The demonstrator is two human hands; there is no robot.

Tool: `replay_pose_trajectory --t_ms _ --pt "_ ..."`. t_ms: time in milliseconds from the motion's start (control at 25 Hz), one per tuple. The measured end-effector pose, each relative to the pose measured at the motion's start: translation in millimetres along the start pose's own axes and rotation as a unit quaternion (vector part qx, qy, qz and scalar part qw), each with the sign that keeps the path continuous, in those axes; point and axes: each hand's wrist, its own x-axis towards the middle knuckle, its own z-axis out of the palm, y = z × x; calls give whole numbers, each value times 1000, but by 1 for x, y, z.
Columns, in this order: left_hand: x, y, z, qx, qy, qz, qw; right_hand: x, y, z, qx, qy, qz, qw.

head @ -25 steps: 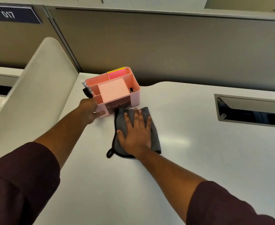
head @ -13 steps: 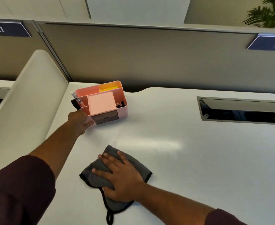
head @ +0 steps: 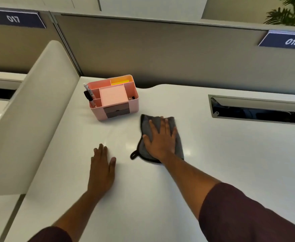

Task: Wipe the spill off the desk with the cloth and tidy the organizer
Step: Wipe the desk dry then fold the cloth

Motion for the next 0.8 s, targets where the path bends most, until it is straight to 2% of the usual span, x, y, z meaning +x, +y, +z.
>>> replay_pose_trajectory --t_ms 80,160,240,280,440,560,640,680,720,800 --pt "-33 -7 19 71 4 27 997 -39 -27 19 -8 -2 -137 991" --pt "-61 -8 32 114 29 29 993 -73 -25 32 -13 -10 -270 963" --pt "-81 -5 44 132 37 25 990 -76 7 27 -9 -2 -299 954" --pt "-88 -1 49 136 37 23 990 -71 29 21 -11 4 -266 964" --pt "-114 19 64 143 34 28 989 -48 142 -15 -23 27 -49 998" --pt "-122 22 65 148 42 42 987 -50 228 -34 -23 49 120 991" --pt "-121 21 67 153 50 45 986 -56 244 -36 3 49 231 972" --pt "-120 20 68 154 52 44 986 -59 232 -32 10 55 258 965" --pt "-120 20 69 152 55 45 986 -66 211 -27 9 61 248 967" --pt "-122 21 69 143 57 45 987 -93 152 -12 9 60 138 989"
